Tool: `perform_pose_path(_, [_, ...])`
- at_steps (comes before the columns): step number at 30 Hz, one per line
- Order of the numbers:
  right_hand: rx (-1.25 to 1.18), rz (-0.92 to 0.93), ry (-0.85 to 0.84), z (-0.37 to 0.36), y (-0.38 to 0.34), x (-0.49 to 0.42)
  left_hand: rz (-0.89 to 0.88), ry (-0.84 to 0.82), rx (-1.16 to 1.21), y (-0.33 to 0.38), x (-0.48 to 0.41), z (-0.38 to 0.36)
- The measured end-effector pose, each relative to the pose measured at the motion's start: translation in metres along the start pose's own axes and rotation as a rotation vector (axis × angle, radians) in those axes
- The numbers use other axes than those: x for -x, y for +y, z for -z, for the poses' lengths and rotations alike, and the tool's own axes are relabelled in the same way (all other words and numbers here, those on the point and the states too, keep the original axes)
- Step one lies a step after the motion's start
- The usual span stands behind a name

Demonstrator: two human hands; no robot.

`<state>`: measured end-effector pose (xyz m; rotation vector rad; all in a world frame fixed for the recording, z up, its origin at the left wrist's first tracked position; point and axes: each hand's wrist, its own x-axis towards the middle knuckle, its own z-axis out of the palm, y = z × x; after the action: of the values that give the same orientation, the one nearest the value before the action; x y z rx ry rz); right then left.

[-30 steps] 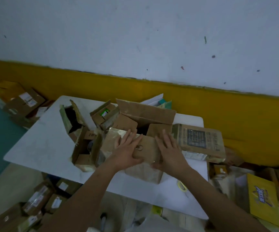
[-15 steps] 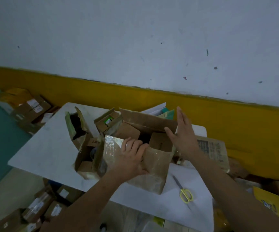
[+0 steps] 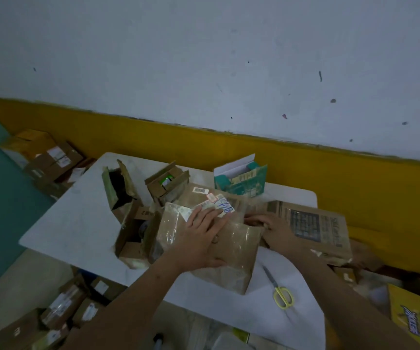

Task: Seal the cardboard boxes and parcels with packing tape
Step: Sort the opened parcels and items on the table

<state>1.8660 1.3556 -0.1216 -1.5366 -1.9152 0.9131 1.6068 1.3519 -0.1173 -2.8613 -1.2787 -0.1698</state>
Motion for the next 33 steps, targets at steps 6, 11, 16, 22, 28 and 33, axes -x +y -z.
perform_pose_path(6, [-0.189, -0.109, 0.122, -0.005, 0.024, 0.006, -0.028, -0.149, 0.044, -0.01, -0.007, -0.018])
perform_pose_path(11, [0.195, 0.064, 0.063, -0.02, 0.017, 0.01, 0.047, -0.136, 0.053, 0.0, -0.01, -0.029])
perform_pose_path(16, [0.453, 0.155, 0.06, -0.039, 0.038, 0.014, 0.131, -0.134, 0.069, 0.012, -0.011, -0.037])
perform_pose_path(22, [0.434, 0.107, 0.028, -0.036, 0.035, 0.002, 0.142, -0.125, 0.028, 0.016, -0.01, -0.041])
perform_pose_path(28, [0.523, 0.084, 0.028, -0.039, 0.031, 0.001, 0.128, -0.165, 0.076, 0.01, -0.014, -0.038])
perform_pose_path(33, [0.571, 0.094, -0.003, -0.038, 0.029, 0.002, 0.459, -0.147, 0.085, -0.029, -0.021, -0.029])
